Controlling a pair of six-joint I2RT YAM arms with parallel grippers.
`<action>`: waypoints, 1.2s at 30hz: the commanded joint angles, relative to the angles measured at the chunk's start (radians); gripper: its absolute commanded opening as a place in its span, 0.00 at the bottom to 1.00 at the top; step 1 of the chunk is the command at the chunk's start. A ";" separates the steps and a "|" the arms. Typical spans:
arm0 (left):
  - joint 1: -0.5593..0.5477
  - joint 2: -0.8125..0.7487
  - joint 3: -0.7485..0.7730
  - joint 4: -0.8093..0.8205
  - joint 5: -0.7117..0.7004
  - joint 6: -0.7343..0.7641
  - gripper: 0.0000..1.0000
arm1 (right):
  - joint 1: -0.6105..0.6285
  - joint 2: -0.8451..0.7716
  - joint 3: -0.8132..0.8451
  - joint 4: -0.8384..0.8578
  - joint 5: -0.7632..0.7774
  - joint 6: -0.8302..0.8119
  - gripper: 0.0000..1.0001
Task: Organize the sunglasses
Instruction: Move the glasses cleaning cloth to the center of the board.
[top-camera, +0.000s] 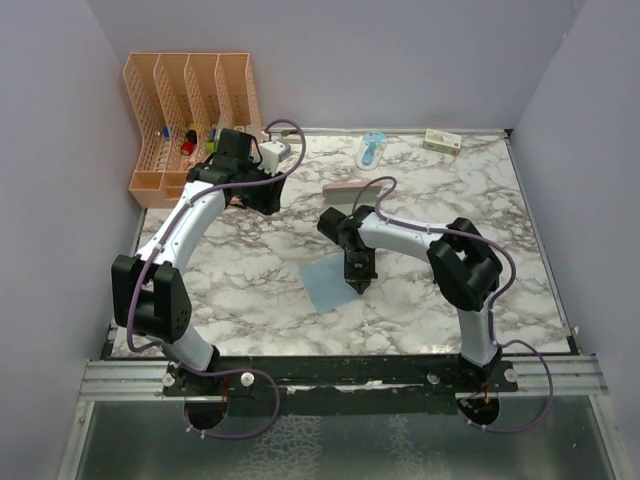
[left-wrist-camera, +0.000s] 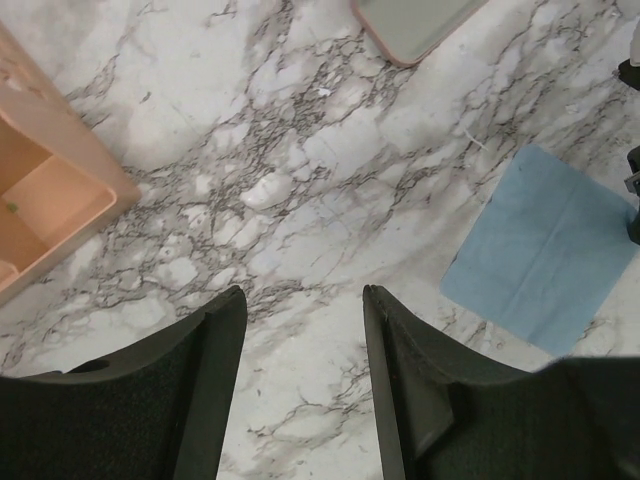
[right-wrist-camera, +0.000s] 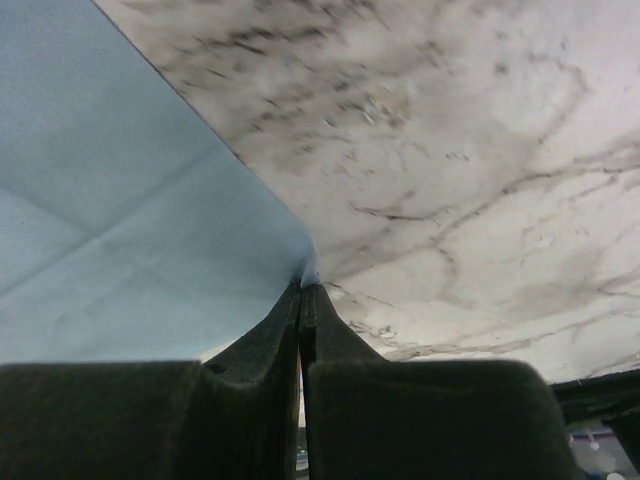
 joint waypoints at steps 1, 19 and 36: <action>-0.068 0.026 0.033 0.006 -0.039 -0.004 0.52 | 0.000 -0.053 -0.116 0.012 -0.033 0.063 0.08; -0.158 0.052 -0.007 -0.022 -0.026 -0.026 0.53 | -0.023 -0.261 -0.001 0.000 0.068 -0.114 0.52; -0.162 0.026 -0.106 0.001 -0.038 -0.134 0.52 | -0.130 -0.041 0.053 0.285 -0.088 -0.474 0.49</action>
